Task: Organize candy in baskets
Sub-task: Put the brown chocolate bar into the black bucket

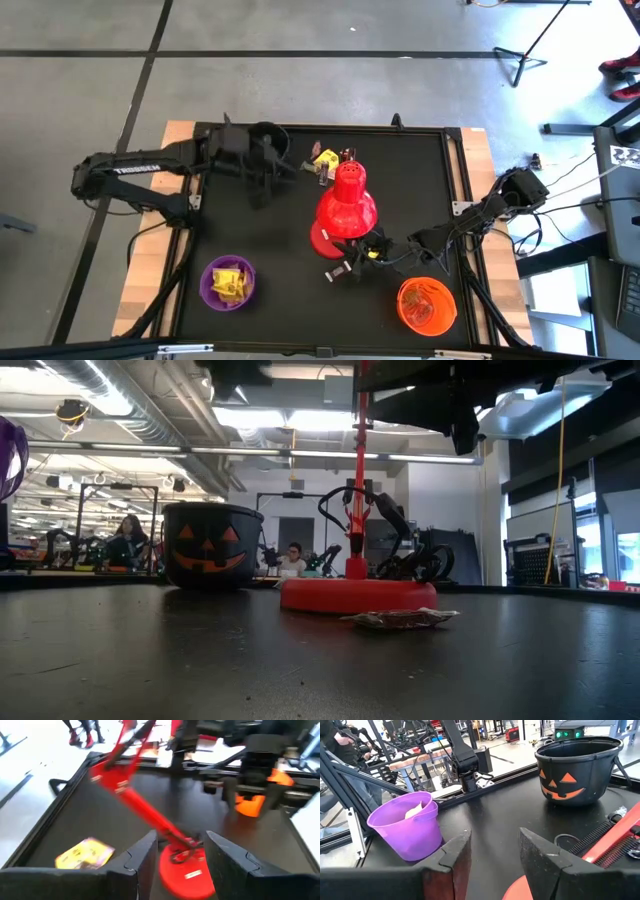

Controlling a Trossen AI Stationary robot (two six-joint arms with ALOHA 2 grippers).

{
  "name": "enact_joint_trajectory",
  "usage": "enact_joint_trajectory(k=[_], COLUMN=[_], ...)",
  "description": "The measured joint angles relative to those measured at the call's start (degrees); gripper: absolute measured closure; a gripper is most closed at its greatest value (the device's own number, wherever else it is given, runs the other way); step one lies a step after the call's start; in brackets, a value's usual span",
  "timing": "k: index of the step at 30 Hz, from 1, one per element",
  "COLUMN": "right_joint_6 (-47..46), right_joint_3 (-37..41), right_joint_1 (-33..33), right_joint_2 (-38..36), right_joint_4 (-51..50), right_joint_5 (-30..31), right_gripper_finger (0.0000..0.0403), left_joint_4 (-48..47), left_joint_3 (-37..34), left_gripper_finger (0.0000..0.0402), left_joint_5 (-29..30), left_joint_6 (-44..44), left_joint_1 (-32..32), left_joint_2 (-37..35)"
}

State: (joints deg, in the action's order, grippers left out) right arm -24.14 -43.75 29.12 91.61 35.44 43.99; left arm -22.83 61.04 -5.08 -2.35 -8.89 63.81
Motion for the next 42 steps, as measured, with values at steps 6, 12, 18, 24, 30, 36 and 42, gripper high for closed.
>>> enact_joint_trajectory(k=[6, 12, 18, 24, 30, 36, 42], right_joint_6=[-0.40, -1.31, -1.33, -2.15, -3.26, -3.25, -4.07], right_joint_3=[0.00, 0.00, 0.00, 0.00, -0.02, -0.02, -0.02], right_joint_1=[0.11, 0.11, 0.11, 0.15, 0.15, 0.15, 0.11], right_joint_2=[0.02, 0.02, 0.02, 0.47, 0.46, 0.46, 0.46], right_joint_4=[0.10, 0.04, 0.02, -0.20, -1.35, -1.15, -1.20], right_joint_5=[-1.63, -4.16, -7.10, -8.01, -8.20, -8.09, -8.07], right_gripper_finger=[0.0247, 0.0247, 0.0247, 0.0247, 0.0247, 0.0247, 0.0247], left_joint_4=[2.12, 2.92, 0.11, -0.22, 0.67, -0.66, -0.24], left_joint_3=[-0.02, -0.02, -0.07, -0.11, -0.12, -0.41, -6.90], left_gripper_finger=[0.0250, 0.0250, 0.0250, 0.0250, 0.0250, 0.0250, 0.0250], left_joint_5=[10.83, 19.09, 23.71, 29.11, 37.02, 45.23, 52.97], left_joint_6=[-0.41, -0.48, -2.12, -4.95, -6.23, -6.29, -9.86], left_joint_1=[12.13, 20.77, 25.96, 31.39, 38.02, 44.11, 47.68], left_joint_2=[-0.02, -0.02, -0.09, -0.96, -3.49, -6.49, -10.01])
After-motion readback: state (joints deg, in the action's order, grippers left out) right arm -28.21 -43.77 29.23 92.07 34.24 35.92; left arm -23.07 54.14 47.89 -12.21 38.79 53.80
